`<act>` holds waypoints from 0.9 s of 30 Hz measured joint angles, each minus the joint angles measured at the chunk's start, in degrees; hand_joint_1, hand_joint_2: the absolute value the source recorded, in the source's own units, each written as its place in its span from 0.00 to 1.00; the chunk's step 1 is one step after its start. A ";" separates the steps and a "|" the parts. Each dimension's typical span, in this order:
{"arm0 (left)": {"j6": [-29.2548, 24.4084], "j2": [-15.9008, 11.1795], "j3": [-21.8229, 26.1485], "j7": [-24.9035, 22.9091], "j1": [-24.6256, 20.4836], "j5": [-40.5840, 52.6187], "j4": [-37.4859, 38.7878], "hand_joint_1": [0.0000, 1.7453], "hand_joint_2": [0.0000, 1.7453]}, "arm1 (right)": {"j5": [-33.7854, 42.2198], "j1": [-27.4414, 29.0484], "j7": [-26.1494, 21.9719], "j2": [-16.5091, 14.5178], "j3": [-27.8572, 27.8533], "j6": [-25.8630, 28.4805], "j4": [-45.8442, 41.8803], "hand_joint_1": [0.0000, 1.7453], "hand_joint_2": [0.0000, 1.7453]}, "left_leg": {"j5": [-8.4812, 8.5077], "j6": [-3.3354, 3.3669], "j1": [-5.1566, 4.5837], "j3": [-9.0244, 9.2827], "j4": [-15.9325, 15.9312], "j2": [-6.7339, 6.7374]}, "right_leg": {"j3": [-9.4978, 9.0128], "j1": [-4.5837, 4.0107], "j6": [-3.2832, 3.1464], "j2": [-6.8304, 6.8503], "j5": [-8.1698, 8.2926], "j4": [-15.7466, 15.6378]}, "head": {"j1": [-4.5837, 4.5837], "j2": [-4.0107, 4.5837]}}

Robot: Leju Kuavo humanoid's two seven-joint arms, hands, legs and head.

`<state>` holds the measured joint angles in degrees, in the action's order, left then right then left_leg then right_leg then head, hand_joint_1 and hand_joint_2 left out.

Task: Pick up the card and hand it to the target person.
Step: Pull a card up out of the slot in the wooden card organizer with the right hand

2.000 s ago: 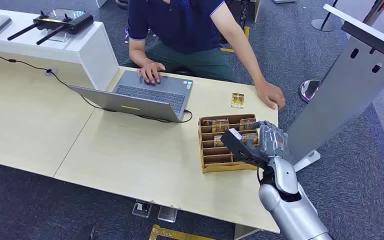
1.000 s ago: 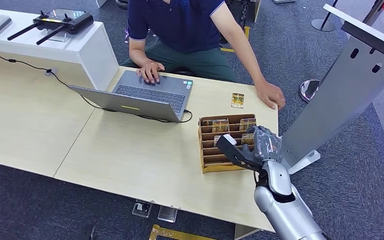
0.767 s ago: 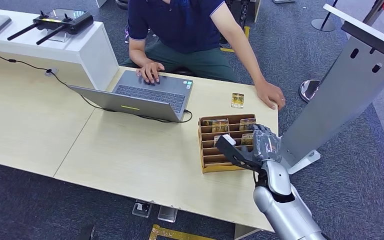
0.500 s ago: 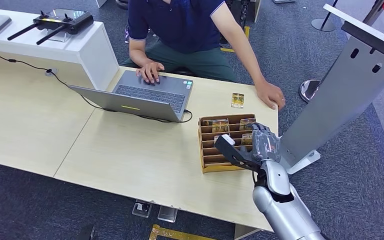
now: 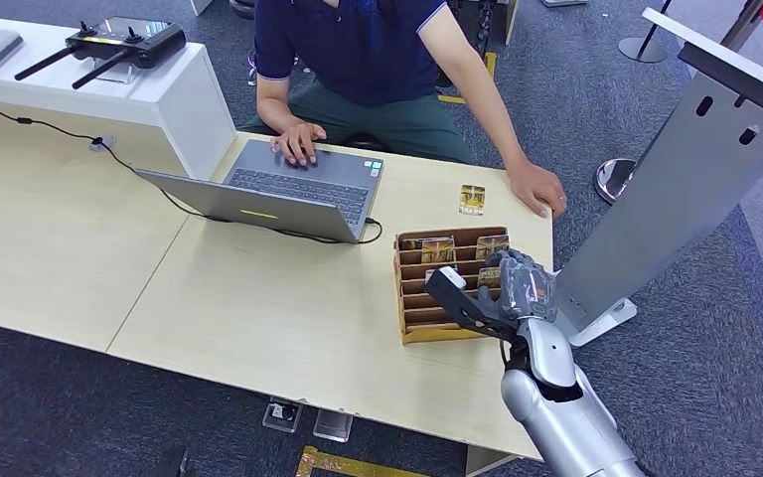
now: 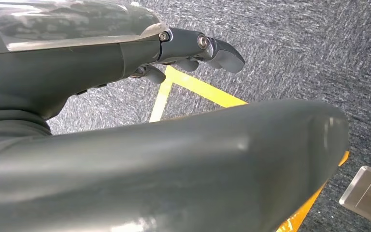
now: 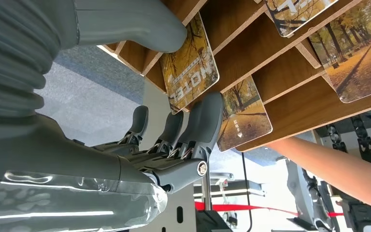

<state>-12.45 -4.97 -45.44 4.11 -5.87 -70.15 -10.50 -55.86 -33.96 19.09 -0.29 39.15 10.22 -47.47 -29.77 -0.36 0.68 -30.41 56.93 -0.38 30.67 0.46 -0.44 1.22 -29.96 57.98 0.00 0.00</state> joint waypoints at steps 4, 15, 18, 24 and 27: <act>-0.10 0.04 -0.04 0.01 0.00 0.01 -0.02 0.00 0.00 | -0.25 0.29 0.29 0.21 -0.18 -0.28 -0.70 0.48 1.00 | 0.00 0.00 0.01 0.01 0.00 -0.01 | -0.01 -0.01 0.00 0.01 0.00 -0.02 | 0.00 0.00; -0.30 0.06 0.09 0.00 0.00 -0.15 -0.03 0.00 0.00 | -0.31 0.38 0.13 0.21 -0.23 -0.56 -1.27 0.54 1.00 | 0.06 0.02 0.00 0.01 -0.09 -0.12 | -0.05 -0.01 0.02 0.10 0.04 -0.12 | 0.00 0.00; -0.38 0.06 0.08 -0.03 0.00 -0.17 -0.05 0.00 0.00 | -0.34 0.39 0.17 0.22 -0.17 -0.59 -1.40 0.54 1.00 | 0.02 0.01 -0.01 -0.01 -0.02 -0.04 | 0.00 0.01 0.01 0.03 0.01 -0.03 | 0.00 0.00; -0.16 0.02 0.03 0.22 0.01 -0.12 -0.13 0.00 0.50 | -0.30 0.44 0.15 0.35 -0.18 -0.55 -1.71 0.70 1.00 | 0.00 0.01 -0.02 -0.04 0.04 -0.01 | 0.04 0.02 0.01 0.01 -0.01 0.04 | 0.00 0.00; 0.03 0.02 0.03 0.43 0.02 -0.12 -0.12 0.00 1.00 | -0.23 0.46 0.08 0.43 -0.20 -0.54 -1.89 0.81 1.00 | 0.01 0.01 -0.02 -0.04 0.02 -0.04 | 0.03 0.02 0.01 0.03 0.00 0.01 | 0.00 0.00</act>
<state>-12.42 -4.95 -45.41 4.54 -5.85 -70.27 -10.62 -56.08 -33.50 19.17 0.14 38.95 9.68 -49.36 -29.76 -0.35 0.66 -30.45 56.95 -0.42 30.70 0.47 -0.43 1.25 -29.96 57.99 0.00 0.00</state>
